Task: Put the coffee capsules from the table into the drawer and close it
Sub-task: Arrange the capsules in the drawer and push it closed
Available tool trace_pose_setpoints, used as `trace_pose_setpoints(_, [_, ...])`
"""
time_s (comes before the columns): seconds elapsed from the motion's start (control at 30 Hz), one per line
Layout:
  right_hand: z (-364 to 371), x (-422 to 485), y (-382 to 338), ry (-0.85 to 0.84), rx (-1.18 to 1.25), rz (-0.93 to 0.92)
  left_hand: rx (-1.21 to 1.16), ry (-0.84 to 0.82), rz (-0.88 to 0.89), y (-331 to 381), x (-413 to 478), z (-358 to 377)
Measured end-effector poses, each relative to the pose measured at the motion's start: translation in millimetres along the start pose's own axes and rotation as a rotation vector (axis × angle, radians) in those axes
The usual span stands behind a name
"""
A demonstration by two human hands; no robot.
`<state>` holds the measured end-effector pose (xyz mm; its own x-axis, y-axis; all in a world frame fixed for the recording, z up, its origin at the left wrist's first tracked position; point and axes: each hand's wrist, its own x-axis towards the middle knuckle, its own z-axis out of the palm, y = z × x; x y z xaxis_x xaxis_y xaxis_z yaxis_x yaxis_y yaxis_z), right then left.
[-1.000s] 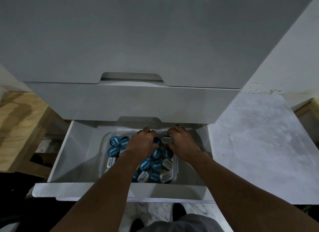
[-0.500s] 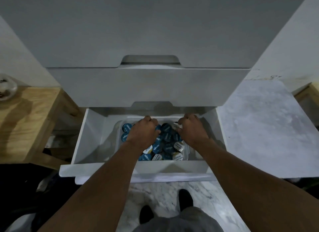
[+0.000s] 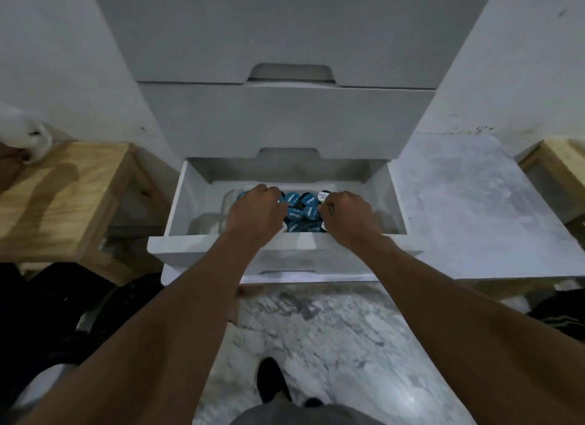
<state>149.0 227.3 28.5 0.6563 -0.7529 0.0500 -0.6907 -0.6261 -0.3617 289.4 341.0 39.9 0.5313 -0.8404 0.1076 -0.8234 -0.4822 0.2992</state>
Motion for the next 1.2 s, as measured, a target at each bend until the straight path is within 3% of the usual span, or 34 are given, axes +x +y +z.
trace_pose_setpoints(0.1, [0.1, -30.6, -0.7, 0.144, 0.052, -0.128, -0.055, 0.158, 0.031, 3.8, -35.1, -6.7])
trace_pose_setpoints(0.37, [0.7, -98.7, 23.1, 0.338, -0.071, -0.426, 0.076, 0.293, 0.269, -14.0, -107.9, 9.4])
trace_pose_setpoints(0.77, [11.3, -79.6, 35.1, 0.375, -0.151, -0.457, 0.176, 0.203, 0.256, -37.6, -89.0, 2.1])
trace_pose_setpoints(1.2, [10.4, -18.3, 22.3, 0.368, -0.246, -0.333, 0.191, 0.197, 0.244, -48.6, -20.4, -6.8])
